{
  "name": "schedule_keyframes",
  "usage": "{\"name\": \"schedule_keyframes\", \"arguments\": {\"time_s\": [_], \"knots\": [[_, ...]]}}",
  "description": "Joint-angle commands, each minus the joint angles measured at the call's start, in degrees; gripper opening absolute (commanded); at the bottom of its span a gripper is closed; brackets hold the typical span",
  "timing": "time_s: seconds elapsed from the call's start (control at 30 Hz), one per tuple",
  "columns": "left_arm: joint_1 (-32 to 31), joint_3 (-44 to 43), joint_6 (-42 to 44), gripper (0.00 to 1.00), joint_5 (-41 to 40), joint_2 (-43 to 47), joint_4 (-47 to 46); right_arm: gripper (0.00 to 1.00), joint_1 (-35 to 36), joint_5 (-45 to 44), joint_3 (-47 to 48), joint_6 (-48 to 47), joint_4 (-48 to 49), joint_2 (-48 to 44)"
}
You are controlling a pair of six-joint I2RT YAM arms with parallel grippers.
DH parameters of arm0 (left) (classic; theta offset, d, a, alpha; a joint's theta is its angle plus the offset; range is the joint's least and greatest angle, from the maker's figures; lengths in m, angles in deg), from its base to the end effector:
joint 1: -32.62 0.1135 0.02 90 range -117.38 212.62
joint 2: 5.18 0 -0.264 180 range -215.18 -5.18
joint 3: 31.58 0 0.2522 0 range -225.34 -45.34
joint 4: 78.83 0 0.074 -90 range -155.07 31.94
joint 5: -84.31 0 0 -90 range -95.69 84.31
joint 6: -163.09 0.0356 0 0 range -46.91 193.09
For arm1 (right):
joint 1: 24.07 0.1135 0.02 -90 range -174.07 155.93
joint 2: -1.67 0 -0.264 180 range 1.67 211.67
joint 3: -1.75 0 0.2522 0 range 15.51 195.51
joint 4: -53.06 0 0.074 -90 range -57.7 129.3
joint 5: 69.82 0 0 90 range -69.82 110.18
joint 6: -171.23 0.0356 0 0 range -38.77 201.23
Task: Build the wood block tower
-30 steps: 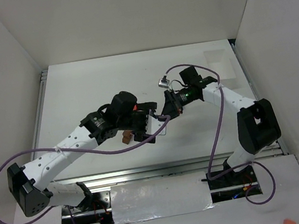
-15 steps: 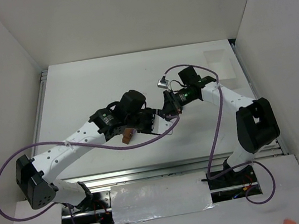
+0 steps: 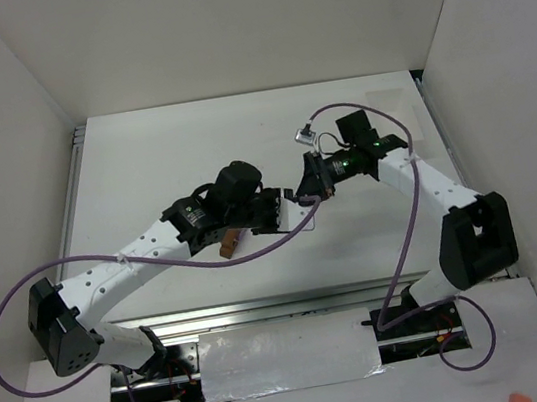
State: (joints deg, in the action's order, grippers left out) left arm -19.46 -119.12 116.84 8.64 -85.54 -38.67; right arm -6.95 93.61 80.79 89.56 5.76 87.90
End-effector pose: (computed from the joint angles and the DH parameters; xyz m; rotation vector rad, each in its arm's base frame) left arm 0.1879 -0.2555 0.3462 1.6877 1.3270 -0.3530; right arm 0.2783 0.1214 0.2769 -0.7049 2.1922 1.7874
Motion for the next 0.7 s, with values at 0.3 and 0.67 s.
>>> {"name": "schedule_keyframes", "arguments": {"time_s": [0.3, 0.67], "knots": [[-0.22, 3.04, -42.29, 0.16, -19.66, -0.41, -12.18, 0.70, -20.62, -25.58, -12.36, 14.86, 13.06, -26.46], [-0.66, -1.11, -62.29, 0.09, -33.83, -11.31, 1.56, 0.73, -24.16, -33.00, -16.85, 14.16, 11.65, -30.17]]}}
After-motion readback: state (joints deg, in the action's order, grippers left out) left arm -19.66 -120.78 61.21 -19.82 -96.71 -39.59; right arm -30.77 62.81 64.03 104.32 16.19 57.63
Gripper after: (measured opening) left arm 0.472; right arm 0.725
